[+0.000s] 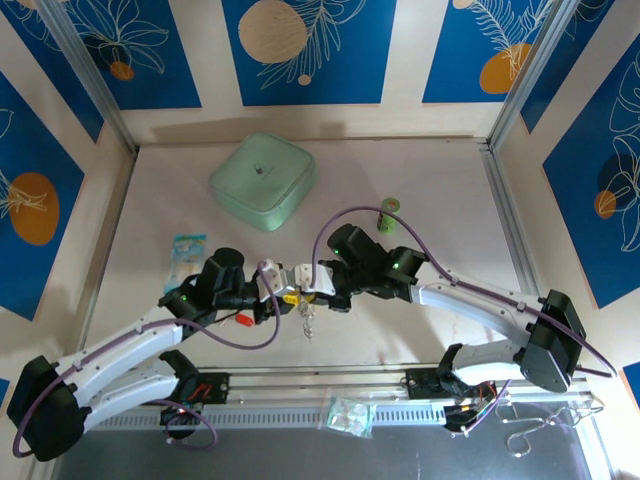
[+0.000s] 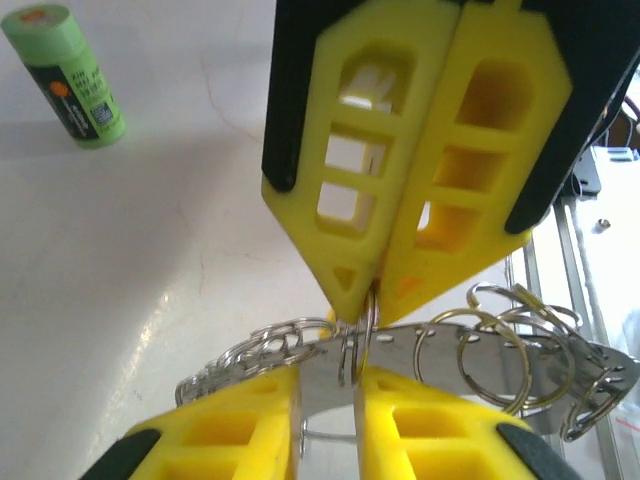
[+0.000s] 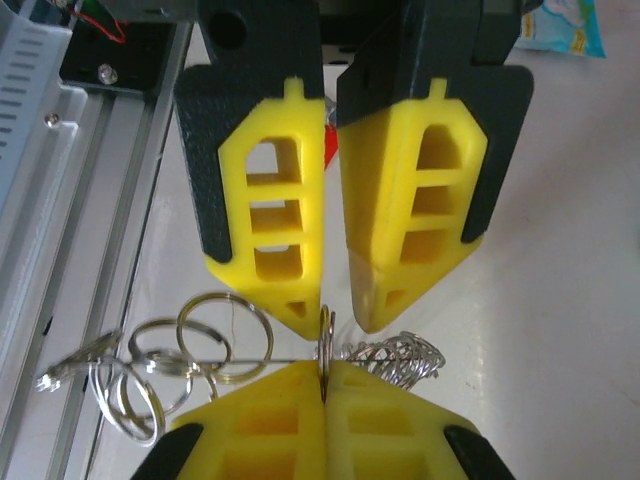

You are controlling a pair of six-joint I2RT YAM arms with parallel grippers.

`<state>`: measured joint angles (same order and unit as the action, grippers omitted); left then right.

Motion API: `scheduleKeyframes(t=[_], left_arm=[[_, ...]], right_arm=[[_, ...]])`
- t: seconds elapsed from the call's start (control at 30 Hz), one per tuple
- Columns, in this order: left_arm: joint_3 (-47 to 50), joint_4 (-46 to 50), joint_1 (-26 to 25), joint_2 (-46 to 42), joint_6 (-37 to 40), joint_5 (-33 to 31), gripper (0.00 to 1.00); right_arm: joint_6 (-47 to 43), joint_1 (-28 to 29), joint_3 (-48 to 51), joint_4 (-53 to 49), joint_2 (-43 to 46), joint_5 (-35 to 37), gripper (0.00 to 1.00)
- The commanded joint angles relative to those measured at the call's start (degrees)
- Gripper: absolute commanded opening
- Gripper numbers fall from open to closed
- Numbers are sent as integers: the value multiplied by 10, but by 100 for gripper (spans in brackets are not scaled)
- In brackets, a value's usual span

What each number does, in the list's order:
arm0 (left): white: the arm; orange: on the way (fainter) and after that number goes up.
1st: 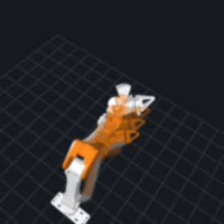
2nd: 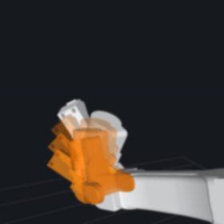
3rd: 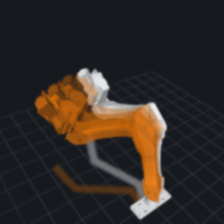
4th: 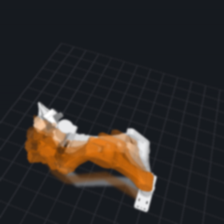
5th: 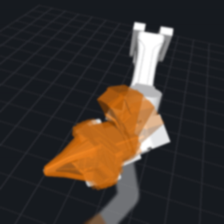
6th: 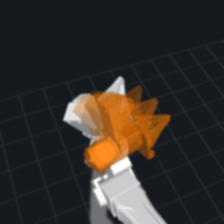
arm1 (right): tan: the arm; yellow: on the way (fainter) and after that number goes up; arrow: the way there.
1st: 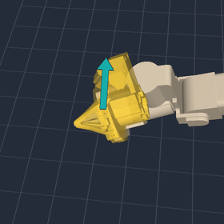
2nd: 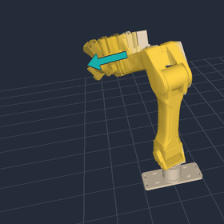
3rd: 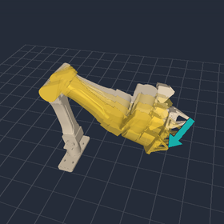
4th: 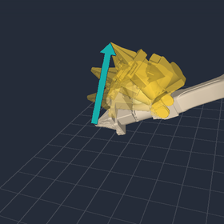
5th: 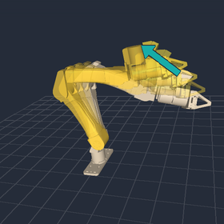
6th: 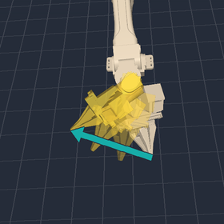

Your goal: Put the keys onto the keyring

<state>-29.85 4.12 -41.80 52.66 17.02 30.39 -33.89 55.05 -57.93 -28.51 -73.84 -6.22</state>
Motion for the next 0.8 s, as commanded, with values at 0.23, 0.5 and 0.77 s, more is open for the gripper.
scheduleKeyframes(t=[0.23,0.5,0.77], left_arm=[[-10,-45,-6,-4,-18,19,17],[1,-73,-5,-11,-25,36,6],[27,-107,-6,-31,-23,47,0]], right_arm=[[16,18,-17,17,-13,-19,0],[23,16,0,32,-9,-31,0],[107,-65,108,166,84,-150,34]])
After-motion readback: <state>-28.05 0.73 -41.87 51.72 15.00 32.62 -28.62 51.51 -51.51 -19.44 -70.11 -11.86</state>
